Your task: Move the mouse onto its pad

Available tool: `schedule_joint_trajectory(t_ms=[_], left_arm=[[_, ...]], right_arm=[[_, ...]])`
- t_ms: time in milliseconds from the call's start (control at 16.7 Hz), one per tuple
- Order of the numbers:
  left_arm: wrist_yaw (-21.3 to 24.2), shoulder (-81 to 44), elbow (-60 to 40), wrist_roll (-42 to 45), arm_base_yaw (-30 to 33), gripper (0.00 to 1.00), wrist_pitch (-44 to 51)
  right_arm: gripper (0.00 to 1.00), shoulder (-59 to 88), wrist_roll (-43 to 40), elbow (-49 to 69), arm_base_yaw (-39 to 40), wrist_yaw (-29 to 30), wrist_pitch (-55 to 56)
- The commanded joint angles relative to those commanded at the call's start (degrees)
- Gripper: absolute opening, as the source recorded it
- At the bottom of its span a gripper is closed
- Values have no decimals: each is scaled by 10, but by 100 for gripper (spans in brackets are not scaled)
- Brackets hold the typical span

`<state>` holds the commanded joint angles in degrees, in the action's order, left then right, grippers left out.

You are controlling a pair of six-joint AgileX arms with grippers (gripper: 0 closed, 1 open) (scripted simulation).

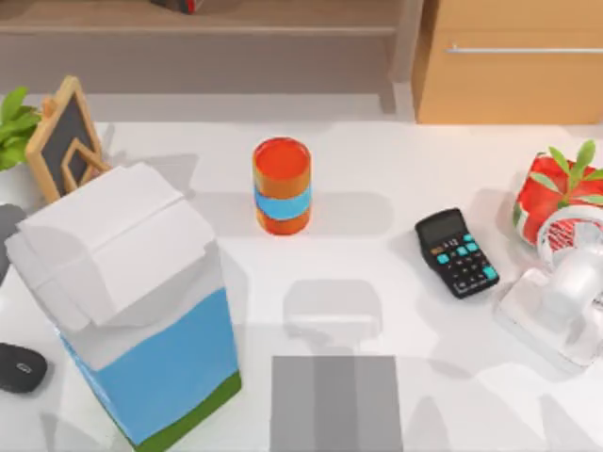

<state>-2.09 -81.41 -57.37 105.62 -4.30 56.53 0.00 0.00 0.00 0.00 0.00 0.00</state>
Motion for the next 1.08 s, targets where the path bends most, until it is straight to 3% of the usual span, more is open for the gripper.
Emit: schedule_joint_trajectory(t_ms=[180, 600, 840, 1080], left_arm=[[18, -45, -7, 43, 15, 100, 49], [20, -56, -11, 45, 13, 100, 47], [20, -113, 3, 52, 3, 100, -23], [20, -149, 88, 49, 6, 100, -147]], right_arm=[[100, 0, 0, 0, 0, 0, 0], [100, 0, 0, 0, 0, 0, 0], [100, 0, 0, 0, 0, 0, 0], [100, 0, 0, 0, 0, 0, 0]])
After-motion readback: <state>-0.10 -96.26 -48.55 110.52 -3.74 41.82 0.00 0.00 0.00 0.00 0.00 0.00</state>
